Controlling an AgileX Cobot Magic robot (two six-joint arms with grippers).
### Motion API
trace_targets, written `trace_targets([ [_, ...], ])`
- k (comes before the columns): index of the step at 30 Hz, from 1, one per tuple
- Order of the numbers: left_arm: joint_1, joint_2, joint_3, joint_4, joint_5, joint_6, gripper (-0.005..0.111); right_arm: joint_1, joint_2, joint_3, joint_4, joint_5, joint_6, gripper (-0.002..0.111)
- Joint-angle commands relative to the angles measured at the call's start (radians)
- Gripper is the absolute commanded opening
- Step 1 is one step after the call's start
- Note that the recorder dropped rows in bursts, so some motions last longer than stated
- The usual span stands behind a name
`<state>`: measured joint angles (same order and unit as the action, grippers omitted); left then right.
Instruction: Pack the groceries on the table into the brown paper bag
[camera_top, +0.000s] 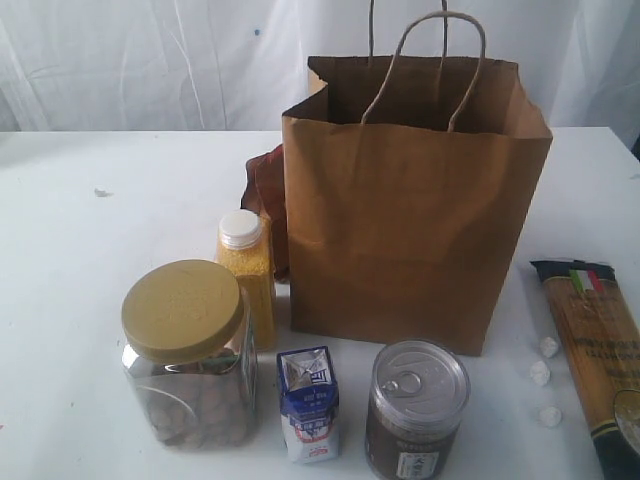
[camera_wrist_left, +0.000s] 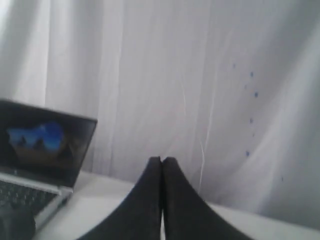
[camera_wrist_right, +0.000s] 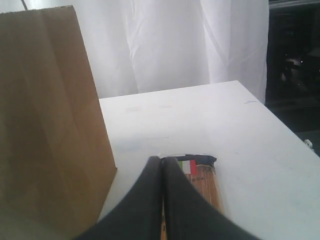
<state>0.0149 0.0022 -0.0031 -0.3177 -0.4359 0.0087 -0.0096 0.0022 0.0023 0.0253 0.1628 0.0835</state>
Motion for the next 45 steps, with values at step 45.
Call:
trace_targets([
  [45,-0.288,1.335,-1.202,0.055,1.441,0.453,0.0,-0.002,-0.002,-0.002,-0.004,-0.001,-0.01,0.0],
])
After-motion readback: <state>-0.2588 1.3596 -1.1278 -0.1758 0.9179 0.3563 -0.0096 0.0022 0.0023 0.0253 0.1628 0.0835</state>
